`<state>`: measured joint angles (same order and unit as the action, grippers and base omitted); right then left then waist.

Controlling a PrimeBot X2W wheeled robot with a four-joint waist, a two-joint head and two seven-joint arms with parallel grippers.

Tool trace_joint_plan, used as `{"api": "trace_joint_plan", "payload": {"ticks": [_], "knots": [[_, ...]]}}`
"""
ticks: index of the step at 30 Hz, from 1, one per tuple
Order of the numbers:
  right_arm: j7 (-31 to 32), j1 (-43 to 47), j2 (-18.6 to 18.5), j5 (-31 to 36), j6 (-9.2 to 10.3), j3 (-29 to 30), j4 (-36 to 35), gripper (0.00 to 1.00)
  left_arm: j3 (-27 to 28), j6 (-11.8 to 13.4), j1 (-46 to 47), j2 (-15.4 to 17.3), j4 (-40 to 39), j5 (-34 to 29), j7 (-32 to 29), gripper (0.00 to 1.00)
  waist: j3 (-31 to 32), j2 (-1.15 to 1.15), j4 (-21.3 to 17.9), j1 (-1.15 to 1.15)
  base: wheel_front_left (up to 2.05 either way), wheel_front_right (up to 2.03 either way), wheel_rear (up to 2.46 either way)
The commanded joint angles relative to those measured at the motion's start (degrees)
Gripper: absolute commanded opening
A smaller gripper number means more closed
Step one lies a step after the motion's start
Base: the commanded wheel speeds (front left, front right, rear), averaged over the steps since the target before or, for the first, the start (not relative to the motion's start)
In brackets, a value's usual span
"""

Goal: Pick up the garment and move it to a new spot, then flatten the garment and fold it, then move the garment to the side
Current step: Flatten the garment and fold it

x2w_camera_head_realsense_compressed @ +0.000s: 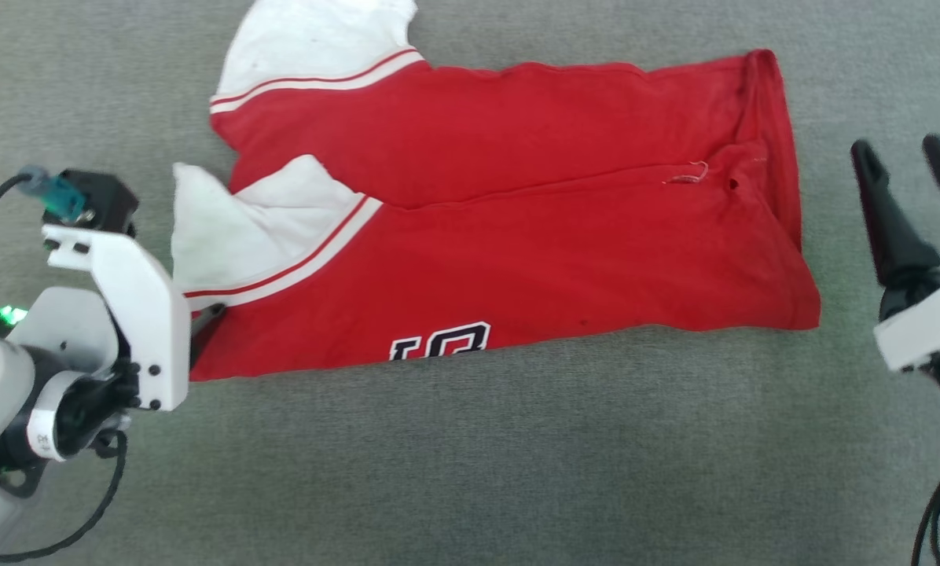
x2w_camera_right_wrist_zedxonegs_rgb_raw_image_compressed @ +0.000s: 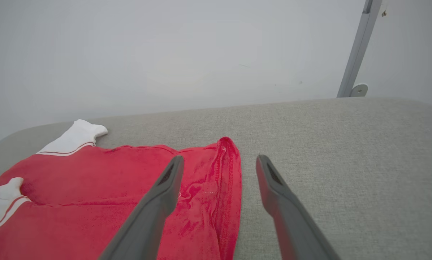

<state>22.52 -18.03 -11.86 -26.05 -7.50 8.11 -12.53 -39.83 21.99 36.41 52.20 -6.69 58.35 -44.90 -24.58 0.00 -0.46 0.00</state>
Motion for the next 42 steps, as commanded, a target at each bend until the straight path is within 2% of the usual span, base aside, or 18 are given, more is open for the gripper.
{"api": "trace_joint_plan", "payload": {"ticks": [1,7,18,19,20,21,28,33,38,39,40,41,42], "knots": [[0.08,0.65,0.43,0.35,0.02,0.19,-0.40,1.00,0.29,0.52,-0.68,0.22,-0.12,0.72,0.07,1.00,-0.51,0.00,-0.61,0.00,0.00,0.00,0.00],[2.78,4.47,3.29,-0.17,0.02,0.26,-2.20,1.00,1.55,2.88,-3.19,0.88,2.69,3.01,-0.51,1.00,-1.81,0.00,-2.62,0.00,0.00,0.00,0.00],[7.27,8.19,3.80,-1.74,0.02,0.09,-2.97,1.00,0.15,4.54,-6.95,0.31,3.03,6.64,-4.61,1.00,-1.67,0.00,-2.70,0.00,0.00,0.00,0.00],[8.05,8.24,3.72,-1.80,0.02,-0.05,-2.83,1.00,-0.46,4.47,-7.15,0.49,3.21,6.19,-4.91,0.96,-1.65,0.00,-2.63,0.00,0.00,0.00,0.00],[9.02,8.44,3.55,-1.56,0.02,-0.25,-2.52,1.00,-0.78,3.89,-7.02,0.26,3.22,5.92,-4.86,0.04,-1.66,0.00,-2.55,0.00,0.00,0.00,0.00],[10.16,8.70,3.24,-1.16,0.02,-0.39,-2.21,1.00,-0.70,3.80,-6.75,-0.53,3.41,6.10,-4.36,0.00,-1.76,0.00,-2.27,0.00,0.00,0.00,0.00],[18.78,5.91,1.64,-0.60,0.02,-2.73,1.21,1.00,-2.35,2.43,-4.41,-3.33,5.40,4.71,-4.56,0.00,-2.36,0.00,-1.19,0.00,0.00,0.00,0.00],[24.00,2.08,0.97,1.00,0.02,-2.66,5.68,1.00,-3.26,2.52,-2.67,-5.22,5.67,3.64,-4.70,0.00,-3.14,0.00,-0.06,0.00,0.00,0.00,0.00],[31.12,-0.11,0.10,1.34,0.00,-6.73,11.51,1.00,-3.86,2.57,-1.30,-6.65,5.77,3.05,-4.48,0.00,-3.77,0.00,1.13,0.00,0.00,0.00,0.00],[32.67,-0.07,0.14,0.90,0.00,-7.83,12.80,0.95,-3.92,2.43,-1.01,-7.02,5.70,2.87,-4.17,0.00,-3.88,0.00,1.37,0.00,0.00,0.00,0.00],[33.39,-0.18,-0.44,0.26,-0.09,-9.50,13.29,0.34,-3.91,2.26,-0.73,-7.49,5.75,2.87,-3.88,0.00,-3.95,0.00,1.64,0.00,0.00,0.00,0.00],[33.58,-0.41,-0.82,0.29,-0.16,-9.71,13.88,0.00,-3.82,2.08,-0.53,-7.88,5.81,2.76,-3.55,0.00,-4.02,0.00,1.90,0.00,0.00,0.00,0.00],[34.07,-0.65,-1.43,0.26,-0.14,-9.70,14.29,0.00,-3.72,1.73,-0.22,-8.25,5.71,2.37,-2.89,0.00,-4.12,0.00,2.15,0.00,0.00,0.00,0.00]]}}
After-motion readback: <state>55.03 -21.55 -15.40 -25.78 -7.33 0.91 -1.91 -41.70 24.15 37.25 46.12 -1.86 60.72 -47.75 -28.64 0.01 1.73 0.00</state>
